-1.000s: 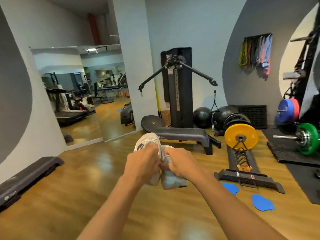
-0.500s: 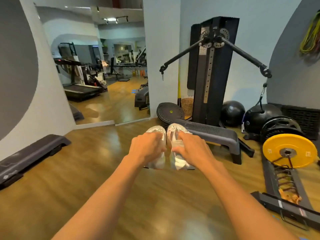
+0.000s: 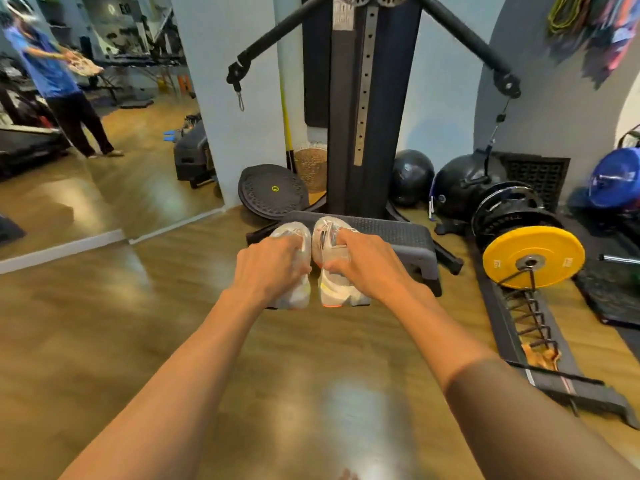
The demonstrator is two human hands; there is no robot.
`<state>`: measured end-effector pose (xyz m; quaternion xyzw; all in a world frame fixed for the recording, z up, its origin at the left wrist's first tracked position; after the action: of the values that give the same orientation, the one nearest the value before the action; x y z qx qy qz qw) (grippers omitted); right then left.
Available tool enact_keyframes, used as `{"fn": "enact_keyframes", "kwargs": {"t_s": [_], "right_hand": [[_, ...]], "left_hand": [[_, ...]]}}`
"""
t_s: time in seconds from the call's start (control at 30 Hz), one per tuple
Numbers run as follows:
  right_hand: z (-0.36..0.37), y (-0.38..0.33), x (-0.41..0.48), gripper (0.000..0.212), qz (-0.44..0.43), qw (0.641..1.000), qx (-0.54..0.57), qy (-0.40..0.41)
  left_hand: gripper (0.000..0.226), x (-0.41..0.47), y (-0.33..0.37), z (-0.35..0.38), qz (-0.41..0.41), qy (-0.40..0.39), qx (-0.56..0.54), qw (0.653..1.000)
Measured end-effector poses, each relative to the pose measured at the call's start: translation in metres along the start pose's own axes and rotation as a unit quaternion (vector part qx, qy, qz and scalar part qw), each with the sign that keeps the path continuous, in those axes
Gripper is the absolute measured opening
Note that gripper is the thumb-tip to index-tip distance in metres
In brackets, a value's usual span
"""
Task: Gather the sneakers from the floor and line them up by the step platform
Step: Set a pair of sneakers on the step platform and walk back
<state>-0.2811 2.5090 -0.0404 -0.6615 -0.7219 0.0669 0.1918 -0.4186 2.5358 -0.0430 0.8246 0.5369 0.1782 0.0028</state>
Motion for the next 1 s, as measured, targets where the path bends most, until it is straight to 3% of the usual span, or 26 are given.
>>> {"fn": "enact_keyframes", "kwargs": {"t_s": [0.33,0.47,0.6,0.73,0.87,1.0], "right_hand": [[0.088,0.081,0.265,0.033,0.015,0.999,0.034,-0.033],[0.121,0.105,0.363,0.025,0.021,0.997,0.043,-0.063],[0.167,0.140,0.454,0.019,0.030,0.992,0.044,-0.117],[0.221,0.180,0.533,0.028,0.056,0.980,0.061,-0.184],[0.278,0.223,0.609,0.045,0.101,0.969,0.096,-0.201],[0.334,0.269,0.683,0.030,0.112,0.967,0.082,-0.212]], "left_hand": [[0.021,0.229,-0.103,0.093,-0.041,-0.051,0.001,0.998],[0.027,0.318,-0.150,0.133,-0.077,-0.068,-0.022,0.994],[0.022,0.408,-0.200,0.201,-0.083,-0.158,-0.071,0.981],[0.046,0.488,-0.239,0.283,-0.080,-0.291,-0.121,0.946],[0.055,0.560,-0.277,0.362,-0.102,-0.298,-0.104,0.944],[0.051,0.626,-0.299,0.434,-0.109,-0.290,-0.064,0.949]]}}
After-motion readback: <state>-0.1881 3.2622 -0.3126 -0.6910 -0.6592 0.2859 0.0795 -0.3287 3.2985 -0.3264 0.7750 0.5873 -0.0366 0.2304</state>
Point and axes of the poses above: each hand's wrist, its own x-axis towards the middle knuckle, its own z-axis out of the palm, y = z × x, the point moved 9 cm from there along x, towards the middle knuckle, and after that the axes turned 5 degrees about -x, right-handed, at the moved point
